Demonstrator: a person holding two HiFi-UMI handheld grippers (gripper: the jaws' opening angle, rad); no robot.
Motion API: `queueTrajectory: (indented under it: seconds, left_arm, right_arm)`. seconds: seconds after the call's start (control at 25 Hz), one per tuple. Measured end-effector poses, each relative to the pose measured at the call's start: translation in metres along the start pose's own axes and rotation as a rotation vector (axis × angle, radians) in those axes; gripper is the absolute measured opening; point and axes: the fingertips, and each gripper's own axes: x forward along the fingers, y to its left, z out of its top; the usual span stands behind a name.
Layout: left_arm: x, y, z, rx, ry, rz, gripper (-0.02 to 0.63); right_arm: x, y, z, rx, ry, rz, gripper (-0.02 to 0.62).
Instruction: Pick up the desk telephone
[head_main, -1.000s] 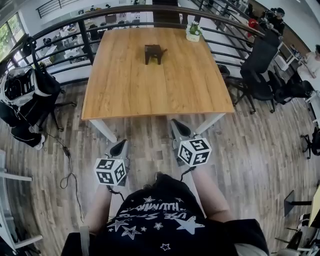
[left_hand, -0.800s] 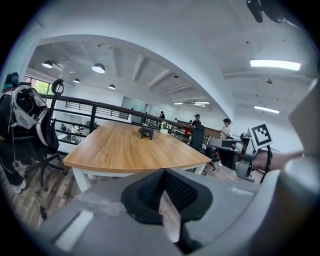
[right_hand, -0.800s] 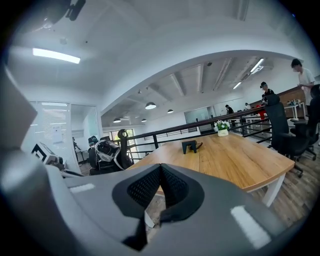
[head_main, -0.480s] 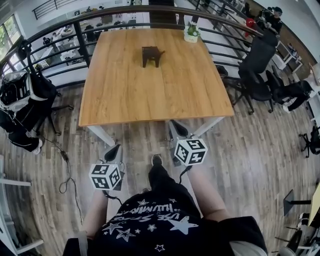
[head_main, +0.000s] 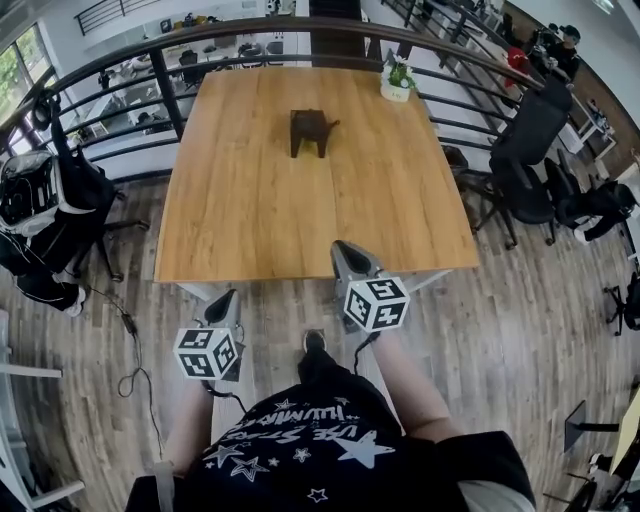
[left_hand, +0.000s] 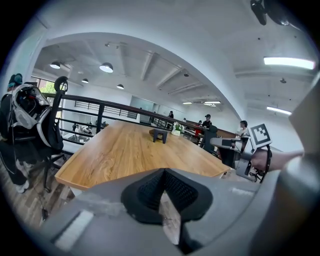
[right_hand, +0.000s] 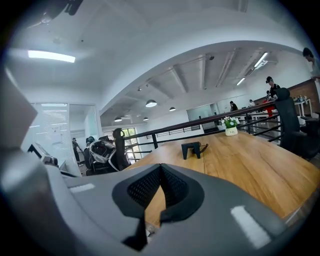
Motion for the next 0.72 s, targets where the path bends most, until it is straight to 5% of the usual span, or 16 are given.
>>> queueTrajectory:
  seconds: [0.72]
  left_arm:
    - [0.123, 0.010, 0.060, -0.012, 0.029, 0.054, 0.002]
  right_arm:
    - [0.104, -0.094, 0.027, 0.076, 0.072, 0.051, 0.002]
